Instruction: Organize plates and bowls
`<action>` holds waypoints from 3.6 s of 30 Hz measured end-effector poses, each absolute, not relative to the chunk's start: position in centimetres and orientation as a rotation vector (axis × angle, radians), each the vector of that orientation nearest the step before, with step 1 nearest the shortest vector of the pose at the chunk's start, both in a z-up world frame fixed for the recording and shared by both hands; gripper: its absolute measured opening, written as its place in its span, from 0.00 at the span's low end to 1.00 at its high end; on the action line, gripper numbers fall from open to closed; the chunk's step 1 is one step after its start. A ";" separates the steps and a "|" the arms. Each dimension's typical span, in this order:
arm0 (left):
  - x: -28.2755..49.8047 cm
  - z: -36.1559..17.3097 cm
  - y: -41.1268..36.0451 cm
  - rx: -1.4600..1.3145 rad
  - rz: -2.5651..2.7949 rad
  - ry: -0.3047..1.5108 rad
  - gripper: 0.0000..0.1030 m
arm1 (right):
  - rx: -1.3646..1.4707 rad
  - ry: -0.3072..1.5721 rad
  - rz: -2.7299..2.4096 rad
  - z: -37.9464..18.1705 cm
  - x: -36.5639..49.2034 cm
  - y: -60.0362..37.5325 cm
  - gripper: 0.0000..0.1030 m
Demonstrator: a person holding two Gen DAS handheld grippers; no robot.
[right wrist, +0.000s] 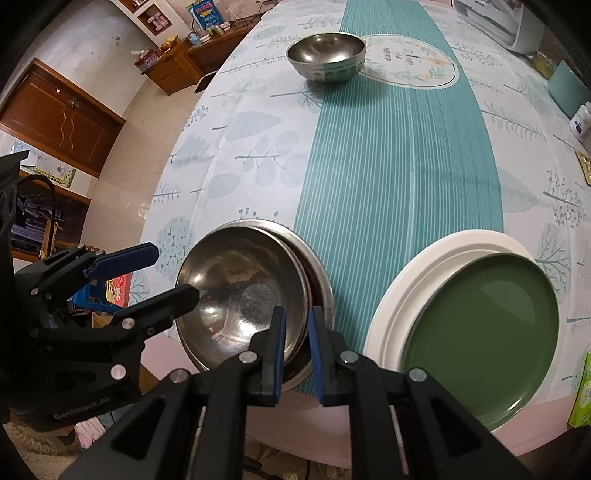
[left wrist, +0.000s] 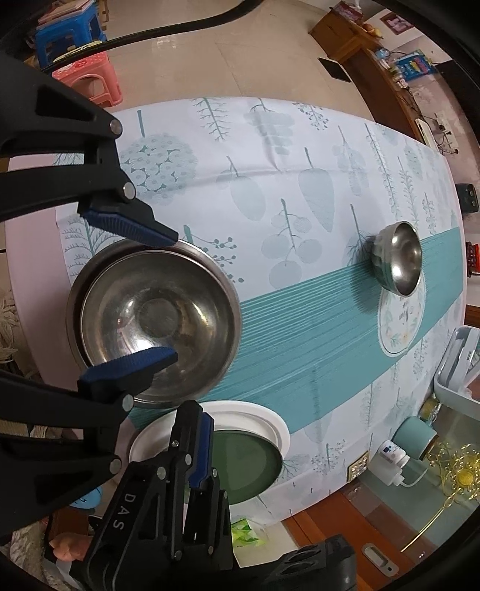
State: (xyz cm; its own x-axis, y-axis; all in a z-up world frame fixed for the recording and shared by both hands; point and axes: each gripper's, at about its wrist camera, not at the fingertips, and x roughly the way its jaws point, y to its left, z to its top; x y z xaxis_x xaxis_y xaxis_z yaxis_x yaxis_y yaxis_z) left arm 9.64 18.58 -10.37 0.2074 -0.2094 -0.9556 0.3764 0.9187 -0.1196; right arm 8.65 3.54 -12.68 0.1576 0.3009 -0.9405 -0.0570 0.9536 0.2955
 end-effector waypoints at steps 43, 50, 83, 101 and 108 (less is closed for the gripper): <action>35.3 -7.5 15.1 0.223 -0.233 1.204 0.78 | 0.145 1.136 0.168 -2.9 31.6 -3.2 0.30; 38.6 -12.6 16.1 0.119 -0.172 1.293 0.78 | 0.242 1.226 0.172 -8.4 34.8 -3.9 0.30; 43.1 -19.4 16.2 -0.106 -0.224 1.424 0.08 | 0.351 1.418 0.210 -18.4 40.0 -2.5 0.09; 34.4 -8.7 16.0 -0.005 -0.335 1.337 0.08 | 0.354 1.314 0.219 -9.4 33.4 -2.9 0.07; 27.9 -6.1 17.4 0.010 -0.374 1.335 0.09 | 0.321 1.287 0.230 -6.5 27.4 -1.5 0.08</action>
State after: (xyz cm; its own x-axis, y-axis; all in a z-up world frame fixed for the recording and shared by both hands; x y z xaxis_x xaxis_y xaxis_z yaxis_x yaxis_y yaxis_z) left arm 27.87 17.40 -6.07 0.1833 -0.2592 -0.9483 0.2706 0.9407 -0.2048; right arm 27.44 -1.47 -6.53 0.2667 0.3440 -0.9003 0.0106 0.9330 0.3597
